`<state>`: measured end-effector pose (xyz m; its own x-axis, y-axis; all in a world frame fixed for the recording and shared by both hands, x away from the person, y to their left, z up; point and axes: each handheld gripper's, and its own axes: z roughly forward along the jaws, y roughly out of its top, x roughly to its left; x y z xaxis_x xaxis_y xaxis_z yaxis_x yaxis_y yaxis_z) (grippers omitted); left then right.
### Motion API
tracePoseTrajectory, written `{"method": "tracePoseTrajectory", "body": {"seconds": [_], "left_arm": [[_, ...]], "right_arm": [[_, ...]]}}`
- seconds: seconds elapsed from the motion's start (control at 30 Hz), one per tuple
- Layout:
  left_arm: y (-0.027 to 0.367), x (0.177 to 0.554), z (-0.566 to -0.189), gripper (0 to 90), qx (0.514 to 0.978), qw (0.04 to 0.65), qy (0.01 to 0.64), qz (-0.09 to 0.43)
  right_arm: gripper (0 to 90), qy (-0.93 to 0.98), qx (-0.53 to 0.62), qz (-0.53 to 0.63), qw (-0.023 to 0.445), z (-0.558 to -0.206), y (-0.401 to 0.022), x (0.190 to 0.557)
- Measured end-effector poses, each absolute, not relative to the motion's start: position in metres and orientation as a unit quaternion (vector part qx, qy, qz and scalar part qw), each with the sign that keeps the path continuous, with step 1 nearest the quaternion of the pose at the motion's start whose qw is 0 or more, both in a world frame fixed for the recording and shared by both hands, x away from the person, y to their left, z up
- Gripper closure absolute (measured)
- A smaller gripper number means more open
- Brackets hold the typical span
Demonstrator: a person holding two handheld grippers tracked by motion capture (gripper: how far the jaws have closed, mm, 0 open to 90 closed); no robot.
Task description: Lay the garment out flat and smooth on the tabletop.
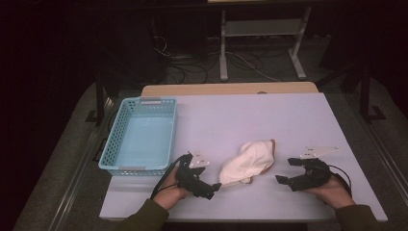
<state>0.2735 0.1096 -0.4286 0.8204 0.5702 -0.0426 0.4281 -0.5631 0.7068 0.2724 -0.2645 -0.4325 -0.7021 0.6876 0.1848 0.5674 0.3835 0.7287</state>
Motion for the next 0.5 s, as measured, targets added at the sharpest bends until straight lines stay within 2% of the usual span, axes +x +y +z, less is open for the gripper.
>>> {"method": "tracePoseTrajectory", "body": {"seconds": [0.5], "left_arm": [[0.1079, 0.274, -0.4287, 0.0, 0.876, 0.377, 0.287, 0.091]], "right_arm": [[11.8, 0.826, 0.384, 0.408, 0.058, -0.432, -0.2557, 0.2814]]}}
